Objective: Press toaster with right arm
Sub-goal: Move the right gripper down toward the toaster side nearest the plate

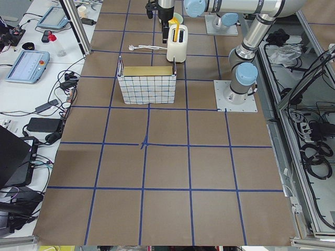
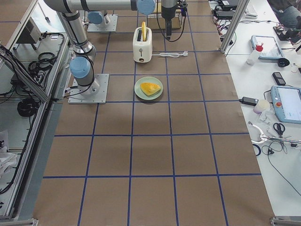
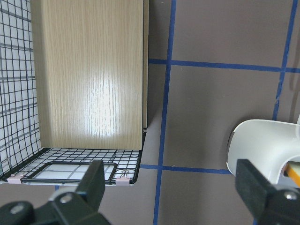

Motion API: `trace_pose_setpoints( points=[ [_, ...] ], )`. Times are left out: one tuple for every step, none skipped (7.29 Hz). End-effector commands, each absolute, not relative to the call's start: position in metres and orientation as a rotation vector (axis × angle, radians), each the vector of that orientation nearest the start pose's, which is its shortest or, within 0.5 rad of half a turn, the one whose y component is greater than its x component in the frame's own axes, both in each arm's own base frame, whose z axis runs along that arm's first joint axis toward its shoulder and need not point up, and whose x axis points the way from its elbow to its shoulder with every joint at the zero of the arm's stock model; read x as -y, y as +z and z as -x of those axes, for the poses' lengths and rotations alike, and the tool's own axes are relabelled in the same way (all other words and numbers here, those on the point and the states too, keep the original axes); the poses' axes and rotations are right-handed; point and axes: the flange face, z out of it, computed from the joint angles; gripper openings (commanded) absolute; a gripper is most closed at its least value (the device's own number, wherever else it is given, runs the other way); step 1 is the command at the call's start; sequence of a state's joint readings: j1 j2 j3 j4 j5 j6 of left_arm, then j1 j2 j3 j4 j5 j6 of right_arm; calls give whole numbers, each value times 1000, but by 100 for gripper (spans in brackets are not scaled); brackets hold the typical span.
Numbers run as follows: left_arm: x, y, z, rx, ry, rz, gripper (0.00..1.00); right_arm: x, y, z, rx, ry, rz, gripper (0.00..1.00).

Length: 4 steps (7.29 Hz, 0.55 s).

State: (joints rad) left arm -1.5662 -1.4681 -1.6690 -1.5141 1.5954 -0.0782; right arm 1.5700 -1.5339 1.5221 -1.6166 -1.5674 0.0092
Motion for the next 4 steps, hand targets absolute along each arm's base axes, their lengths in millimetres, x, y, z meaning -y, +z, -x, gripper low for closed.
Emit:
trace_pose_setpoints(
  points=[
    [455, 493, 129, -3115, -95, 130, 100, 496, 487, -133, -3137, 112, -48, 98],
    [455, 494, 129, -3115, -97, 130, 100, 486, 484, -134, -3137, 125, -91, 98],
    [455, 493, 129, -3115, -95, 130, 100, 470, 474, -133, -3137, 130, -89, 96],
    [455, 494, 129, -3115, -97, 130, 100, 462, 467, -133, -3138, 80, -87, 93]
  ],
)
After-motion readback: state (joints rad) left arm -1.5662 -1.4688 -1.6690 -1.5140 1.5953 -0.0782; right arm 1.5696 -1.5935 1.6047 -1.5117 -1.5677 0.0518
